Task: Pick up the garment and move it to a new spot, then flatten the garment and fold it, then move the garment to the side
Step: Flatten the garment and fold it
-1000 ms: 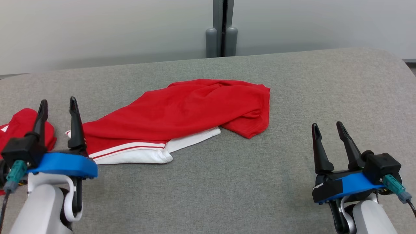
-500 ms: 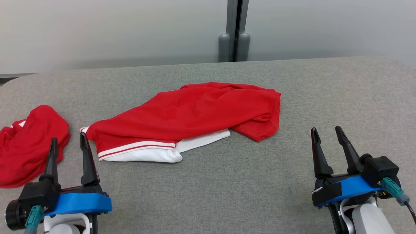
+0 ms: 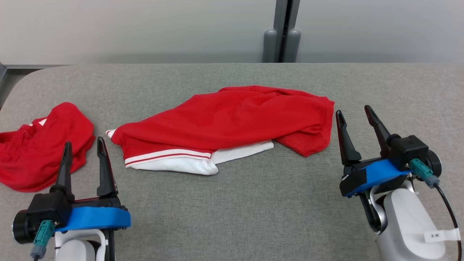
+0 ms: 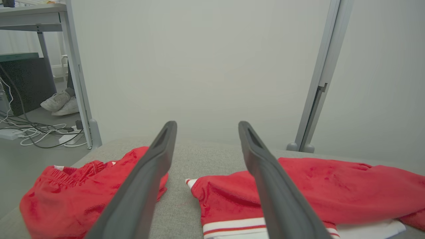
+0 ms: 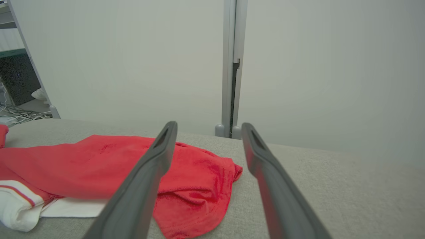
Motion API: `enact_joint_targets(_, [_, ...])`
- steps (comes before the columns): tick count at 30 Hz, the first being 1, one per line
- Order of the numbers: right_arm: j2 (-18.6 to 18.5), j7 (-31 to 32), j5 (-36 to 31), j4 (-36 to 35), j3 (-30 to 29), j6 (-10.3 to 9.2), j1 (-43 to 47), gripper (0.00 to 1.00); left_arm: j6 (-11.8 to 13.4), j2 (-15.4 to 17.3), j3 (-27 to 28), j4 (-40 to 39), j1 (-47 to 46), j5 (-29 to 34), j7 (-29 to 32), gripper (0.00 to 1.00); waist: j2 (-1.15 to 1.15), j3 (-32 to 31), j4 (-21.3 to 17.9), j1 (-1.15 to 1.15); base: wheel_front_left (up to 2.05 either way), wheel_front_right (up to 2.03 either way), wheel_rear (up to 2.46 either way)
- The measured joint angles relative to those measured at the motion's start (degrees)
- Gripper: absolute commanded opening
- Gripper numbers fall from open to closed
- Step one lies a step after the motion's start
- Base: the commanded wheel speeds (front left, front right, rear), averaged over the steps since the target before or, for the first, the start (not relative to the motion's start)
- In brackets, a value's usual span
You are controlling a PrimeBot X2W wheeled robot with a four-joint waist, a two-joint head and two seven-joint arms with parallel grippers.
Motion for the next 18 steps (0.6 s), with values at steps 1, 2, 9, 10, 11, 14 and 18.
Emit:
enact_joint_targets(1, [-0.25, -0.01, -0.45, 1.65, -0.16, 0.00, -1.13, 1.00, -0.16, -0.31, -0.01, 0.08, -0.09, 0.03, 0.00, 1.00, 0.00, 0.25, 0.37, 0.00, 0.00, 0.00, 0.00])
enact_joint_targets(2, [-0.48, 0.00, -0.55, 3.36, -0.29, 0.00, -2.05, 1.00, -0.30, -0.53, 0.05, 0.26, -0.18, 0.07, 0.00, 1.00, 0.00, 0.50, 0.76, 0.00, 0.00, 0.00, 0.00])
enact_joint_targets(9, [-3.08, 1.42, -2.34, 18.73, -1.94, 0.00, -8.03, 1.00, -1.46, -1.32, -0.08, 1.10, -2.01, 0.25, 0.00, 1.00, 0.00, 2.94, 3.76, 0.00, 0.00, 0.00, 0.00])
enact_joint_targets(10, [-3.32, 1.93, -2.63, 20.89, -2.08, 0.00, -8.85, 1.00, -1.52, -1.37, -0.15, 1.20, -2.42, 0.25, 0.00, 1.00, 0.00, 3.33, 4.23, 0.00, 0.00, 0.00, 0.00])
enact_joint_targets(11, [-3.56, 2.53, -3.01, 23.05, -2.35, 0.00, -9.66, 1.00, -1.64, -1.40, -0.35, 1.22, -2.74, 0.24, 0.00, 1.00, 0.00, 3.71, 4.68, 0.00, 0.00, 0.00, 0.00])
enact_joint_targets(14, [-4.03, 2.82, -3.99, 28.14, -2.82, 0.00, -11.66, 1.00, -1.67, -1.55, -0.74, 1.65, -3.53, 0.02, 0.00, 1.00, 0.00, 4.80, 6.04, 0.00, 0.00, 0.00, 0.00])
enact_joint_targets(18, [-3.93, 2.93, -4.59, 34.00, -3.02, 0.00, -13.94, 1.00, -1.66, -1.59, -1.16, 2.09, -3.78, -0.76, 0.00, 1.00, 0.00, 5.77, 7.32, 0.01, 0.00, 0.00, 0.00])
